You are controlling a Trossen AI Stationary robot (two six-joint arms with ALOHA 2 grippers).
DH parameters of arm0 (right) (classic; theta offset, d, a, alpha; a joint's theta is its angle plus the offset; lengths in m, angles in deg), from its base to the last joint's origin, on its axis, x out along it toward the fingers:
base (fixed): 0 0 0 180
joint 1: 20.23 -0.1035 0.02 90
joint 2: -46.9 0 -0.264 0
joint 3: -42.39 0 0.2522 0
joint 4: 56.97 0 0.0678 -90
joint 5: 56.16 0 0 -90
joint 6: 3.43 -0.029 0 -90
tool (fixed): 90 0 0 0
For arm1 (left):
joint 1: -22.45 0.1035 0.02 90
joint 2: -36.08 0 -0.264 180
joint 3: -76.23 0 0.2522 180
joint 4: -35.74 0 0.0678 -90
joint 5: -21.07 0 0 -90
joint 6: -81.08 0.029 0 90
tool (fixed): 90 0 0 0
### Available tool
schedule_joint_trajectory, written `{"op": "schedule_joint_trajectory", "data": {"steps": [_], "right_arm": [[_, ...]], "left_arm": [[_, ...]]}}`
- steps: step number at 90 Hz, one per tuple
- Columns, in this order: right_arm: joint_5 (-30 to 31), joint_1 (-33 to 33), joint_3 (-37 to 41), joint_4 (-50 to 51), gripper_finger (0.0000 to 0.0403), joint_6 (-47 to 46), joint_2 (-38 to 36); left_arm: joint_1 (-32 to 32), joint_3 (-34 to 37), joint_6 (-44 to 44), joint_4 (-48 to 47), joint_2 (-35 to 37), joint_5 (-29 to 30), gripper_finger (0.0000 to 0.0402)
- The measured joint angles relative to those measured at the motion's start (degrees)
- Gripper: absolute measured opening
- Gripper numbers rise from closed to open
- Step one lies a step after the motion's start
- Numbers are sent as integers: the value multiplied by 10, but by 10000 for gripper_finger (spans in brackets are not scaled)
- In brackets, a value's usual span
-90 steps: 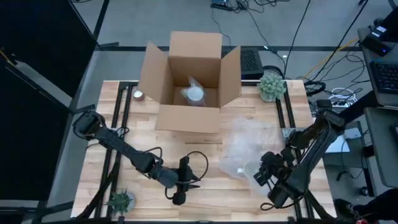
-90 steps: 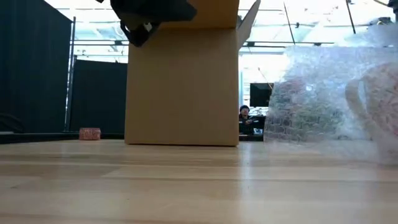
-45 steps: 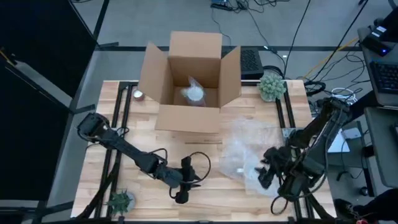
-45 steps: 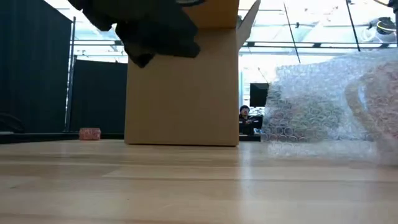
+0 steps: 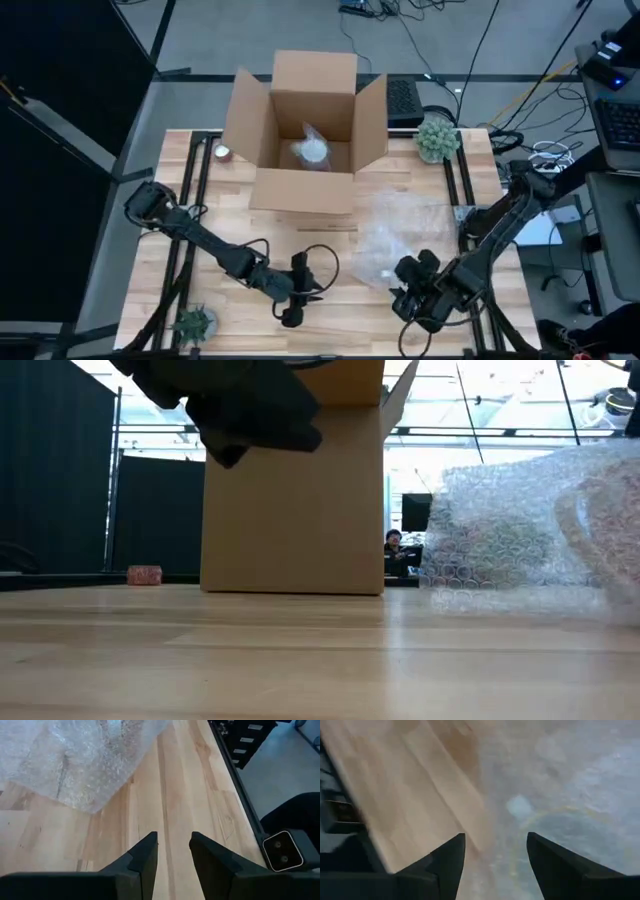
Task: Wrap mug
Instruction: Wrap the orange cup with the transparent bubble wrap
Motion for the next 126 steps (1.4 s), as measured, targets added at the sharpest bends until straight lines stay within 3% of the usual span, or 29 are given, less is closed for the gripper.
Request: {"op": "schedule_joint_trajectory", "data": {"steps": [29, 56, 74, 90, 102, 126], "right_arm": [[-79, 4, 0, 201, 196, -97, -2], [-149, 8, -7, 333, 196, -122, -2], [-116, 30, -63, 296, 196, -76, -15], [-114, 15, -100, 155, 196, 31, -15], [-105, 1, -82, 68, 196, 83, -5], [-99, 31, -5, 84, 196, 54, 7]], "left_arm": [[-8, 0, 0, 0, 0, 0, 106], [-8, 0, 0, 0, 0, 0, 106], [-8, 0, 1, 1, 0, 0, 106], [-8, 0, 0, 1, 0, 0, 106], [-7, 0, 1, 1, 0, 0, 106], [-6, 0, 4, 1, 0, 1, 106]]}}
